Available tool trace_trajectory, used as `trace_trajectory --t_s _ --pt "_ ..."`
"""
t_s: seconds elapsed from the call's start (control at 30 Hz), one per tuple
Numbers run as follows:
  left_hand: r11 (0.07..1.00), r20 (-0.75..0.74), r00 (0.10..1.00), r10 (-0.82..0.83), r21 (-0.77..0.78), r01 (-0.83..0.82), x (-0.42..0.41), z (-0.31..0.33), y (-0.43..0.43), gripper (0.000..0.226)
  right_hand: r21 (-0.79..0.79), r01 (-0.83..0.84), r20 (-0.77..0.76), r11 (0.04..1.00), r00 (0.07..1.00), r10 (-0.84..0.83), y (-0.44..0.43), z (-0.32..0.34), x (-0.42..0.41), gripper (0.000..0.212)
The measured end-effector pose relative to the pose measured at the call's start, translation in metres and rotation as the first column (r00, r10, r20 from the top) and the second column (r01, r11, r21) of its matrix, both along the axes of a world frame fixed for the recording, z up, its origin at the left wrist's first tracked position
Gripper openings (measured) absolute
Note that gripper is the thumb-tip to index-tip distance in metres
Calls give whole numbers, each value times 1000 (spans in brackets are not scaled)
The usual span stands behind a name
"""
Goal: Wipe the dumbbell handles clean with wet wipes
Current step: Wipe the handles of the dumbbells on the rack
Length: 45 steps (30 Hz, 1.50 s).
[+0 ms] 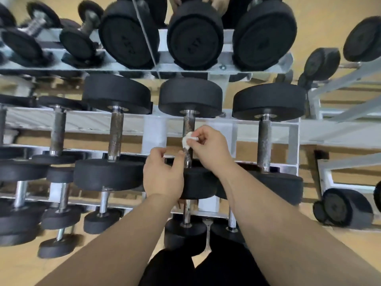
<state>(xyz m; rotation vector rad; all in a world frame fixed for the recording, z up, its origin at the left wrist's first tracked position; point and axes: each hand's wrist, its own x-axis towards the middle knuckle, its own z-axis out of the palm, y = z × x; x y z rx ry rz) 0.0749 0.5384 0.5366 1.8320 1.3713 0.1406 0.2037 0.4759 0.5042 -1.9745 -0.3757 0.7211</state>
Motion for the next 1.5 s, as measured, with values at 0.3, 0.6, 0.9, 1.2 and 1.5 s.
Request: trace_trajectory --t_s 0.3,0.6,0.9,1.2,1.5 --pt "998 14 998 67 4 -67 -1 -5 0 41 99 42 -32 994 999 -39 19 -1 27 4" --pt "995 33 995 90 -43 -89 -1 -2 1 34 153 59 -312 987 950 -9 13 -8 16 12" --pt "997 79 994 71 -32 -69 -3 -3 0 39 -21 -195 -227 981 956 185 -3 -1 11 3" --pt "996 71 994 82 -35 -79 -3 -7 2 23 196 152 -351 969 933 -75 24 -5 27 11" --pt "995 76 993 90 -40 -87 -2 -3 0 40 5 -209 -426 978 884 191 -10 -1 10 15"
